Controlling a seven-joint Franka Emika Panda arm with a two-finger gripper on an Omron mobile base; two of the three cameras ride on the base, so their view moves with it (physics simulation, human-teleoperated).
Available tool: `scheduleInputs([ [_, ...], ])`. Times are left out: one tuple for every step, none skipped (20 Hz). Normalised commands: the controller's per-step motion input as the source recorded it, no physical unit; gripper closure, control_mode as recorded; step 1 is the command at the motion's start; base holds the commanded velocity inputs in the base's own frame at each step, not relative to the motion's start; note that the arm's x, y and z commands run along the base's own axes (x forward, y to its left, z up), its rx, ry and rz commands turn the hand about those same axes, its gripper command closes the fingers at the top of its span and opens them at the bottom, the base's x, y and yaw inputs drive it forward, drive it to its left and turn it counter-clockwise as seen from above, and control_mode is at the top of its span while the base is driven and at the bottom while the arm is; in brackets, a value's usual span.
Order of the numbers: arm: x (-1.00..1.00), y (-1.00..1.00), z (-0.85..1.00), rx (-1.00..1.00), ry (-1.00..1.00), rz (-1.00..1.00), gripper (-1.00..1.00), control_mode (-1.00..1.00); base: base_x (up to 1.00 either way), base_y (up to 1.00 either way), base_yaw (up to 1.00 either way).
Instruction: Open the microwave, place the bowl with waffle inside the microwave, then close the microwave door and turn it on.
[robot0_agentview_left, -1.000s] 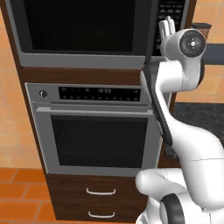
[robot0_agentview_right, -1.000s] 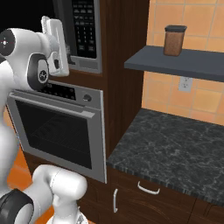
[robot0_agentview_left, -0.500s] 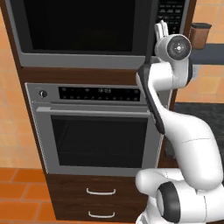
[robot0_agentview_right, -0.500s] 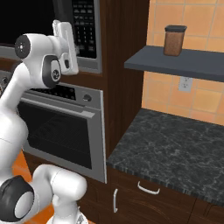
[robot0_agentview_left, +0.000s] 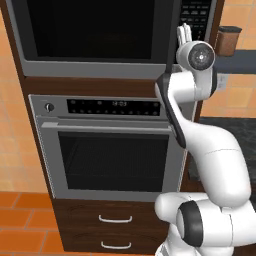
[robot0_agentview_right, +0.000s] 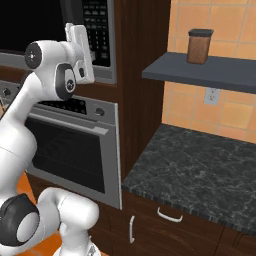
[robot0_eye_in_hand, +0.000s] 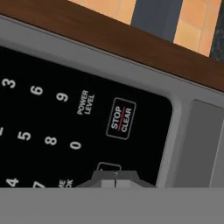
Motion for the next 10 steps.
scheduleInputs([
  [1.0,0.0,-0.29,-0.07,0.0,0.0,1.0,-1.0,0.0,0.0,0.0],
  [1.0,0.0,-0.41,-0.08,0.0,-0.02,1.0,-1.0,0.0,0.0,0.0],
  [1.0,0.0,-0.41,-0.11,0.11,-0.03,1.0,-1.0,0.0,0.0,0.0],
  [1.0,0.0,-0.34,-0.11,0.2,-0.03,1.0,-1.0,0.0,0.0,0.0],
  [1.0,0.0,-0.29,-0.09,0.26,-0.02,1.0,-1.0,0.0,0.0,0.0],
  [1.0,0.0,-0.3,-0.07,0.26,-0.02,1.0,-1.0,0.0,0.0,0.0],
  [1.0,0.0,-0.35,-0.06,0.25,-0.01,1.0,-1.0,0.0,0.0,0.0],
  [1.0,0.0,-0.38,-0.07,0.29,-0.01,1.0,-1.0,0.0,0.0,0.0],
  [1.0,0.0,-0.36,-0.06,0.32,-0.01,1.0,-1.0,0.0,0.0,0.0],
  [1.0,0.0,-0.37,-0.05,0.31,-0.01,1.0,-1.0,0.0,0.0,0.0],
])
